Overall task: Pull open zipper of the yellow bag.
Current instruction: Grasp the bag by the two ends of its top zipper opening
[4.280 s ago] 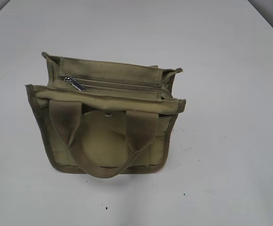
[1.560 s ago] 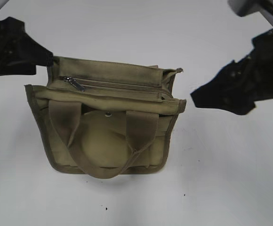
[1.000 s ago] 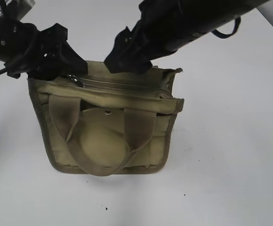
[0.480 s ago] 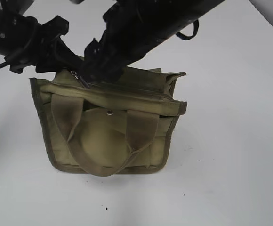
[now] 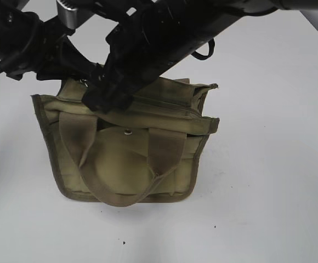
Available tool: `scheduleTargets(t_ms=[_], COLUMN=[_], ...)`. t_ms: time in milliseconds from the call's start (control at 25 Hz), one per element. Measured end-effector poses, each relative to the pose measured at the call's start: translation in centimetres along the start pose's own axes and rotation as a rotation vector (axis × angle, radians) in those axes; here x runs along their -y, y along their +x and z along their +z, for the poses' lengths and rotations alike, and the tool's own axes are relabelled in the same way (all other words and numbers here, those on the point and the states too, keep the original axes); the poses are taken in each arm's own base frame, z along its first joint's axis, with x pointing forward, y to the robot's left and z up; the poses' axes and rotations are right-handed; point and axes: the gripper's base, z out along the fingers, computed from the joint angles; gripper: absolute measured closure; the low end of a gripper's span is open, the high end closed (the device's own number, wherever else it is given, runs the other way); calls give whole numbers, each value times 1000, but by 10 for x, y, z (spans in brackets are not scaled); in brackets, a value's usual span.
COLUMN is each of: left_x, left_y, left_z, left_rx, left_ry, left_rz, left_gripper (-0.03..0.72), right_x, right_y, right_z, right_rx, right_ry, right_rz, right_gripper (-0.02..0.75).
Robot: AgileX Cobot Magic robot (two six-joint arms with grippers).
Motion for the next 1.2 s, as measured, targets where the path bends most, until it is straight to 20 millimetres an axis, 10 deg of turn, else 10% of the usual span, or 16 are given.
scheduleTargets(t_ms=[240, 640, 1000, 1200], left_x=[-1, -1, -2, -1], left_y=[-3, -5, -4, -3], left_z=[0, 0, 0, 0], left_rx=[28, 55, 49, 37], left_ry=[-8, -17, -24, -14], left_rz=[-3, -4, 6, 1], left_gripper=[465, 433, 673, 678], right_x=[-1, -1, -2, -1], right_y=[0, 0, 1, -2], right_z=[0, 0, 0, 0], right_rx=[0, -4, -11, 23], right_ry=[-2, -7, -15, -2], right_rz=[-2, -2, -2, 27], right_gripper=[229, 229, 229, 229])
